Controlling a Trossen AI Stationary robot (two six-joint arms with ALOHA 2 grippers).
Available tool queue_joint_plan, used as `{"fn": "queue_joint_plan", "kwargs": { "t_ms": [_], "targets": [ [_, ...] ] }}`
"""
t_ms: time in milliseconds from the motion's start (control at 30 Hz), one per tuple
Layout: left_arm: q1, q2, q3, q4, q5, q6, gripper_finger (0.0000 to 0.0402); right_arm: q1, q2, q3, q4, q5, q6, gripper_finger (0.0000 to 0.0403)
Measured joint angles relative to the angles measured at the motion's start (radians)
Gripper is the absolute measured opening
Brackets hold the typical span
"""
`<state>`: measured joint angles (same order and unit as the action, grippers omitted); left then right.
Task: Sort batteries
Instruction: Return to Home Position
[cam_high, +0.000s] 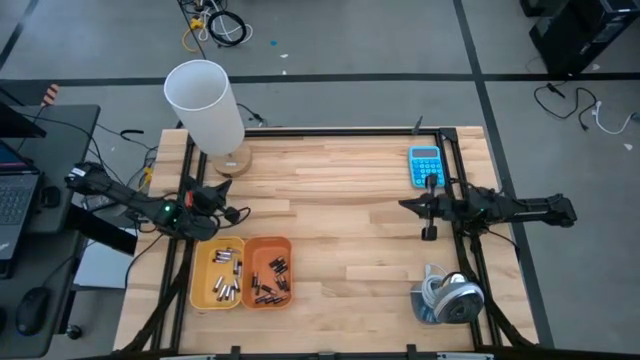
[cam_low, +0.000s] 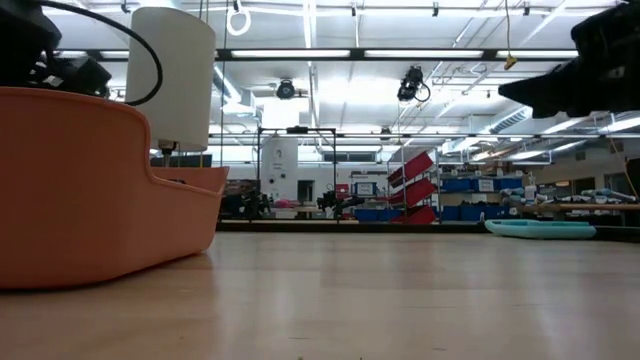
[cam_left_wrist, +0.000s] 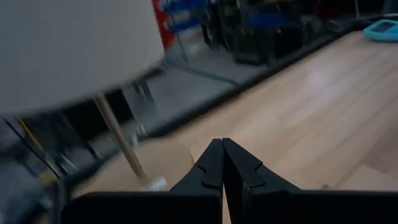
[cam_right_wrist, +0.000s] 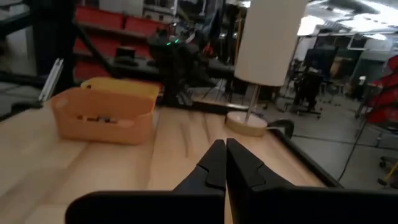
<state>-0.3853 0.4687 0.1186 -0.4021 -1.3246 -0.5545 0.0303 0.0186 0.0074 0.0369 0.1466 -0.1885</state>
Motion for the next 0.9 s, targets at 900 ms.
{"fn": "queue_joint_plan", "kwargs": {
  "t_ms": [900],
  "targets": [
    [-0.134,0.035,-0.11,0.475,-0.035,0.192,0.0009,-0.008,0.036,-0.001,0.067,0.035,0.107,0.0]
  ]
}}
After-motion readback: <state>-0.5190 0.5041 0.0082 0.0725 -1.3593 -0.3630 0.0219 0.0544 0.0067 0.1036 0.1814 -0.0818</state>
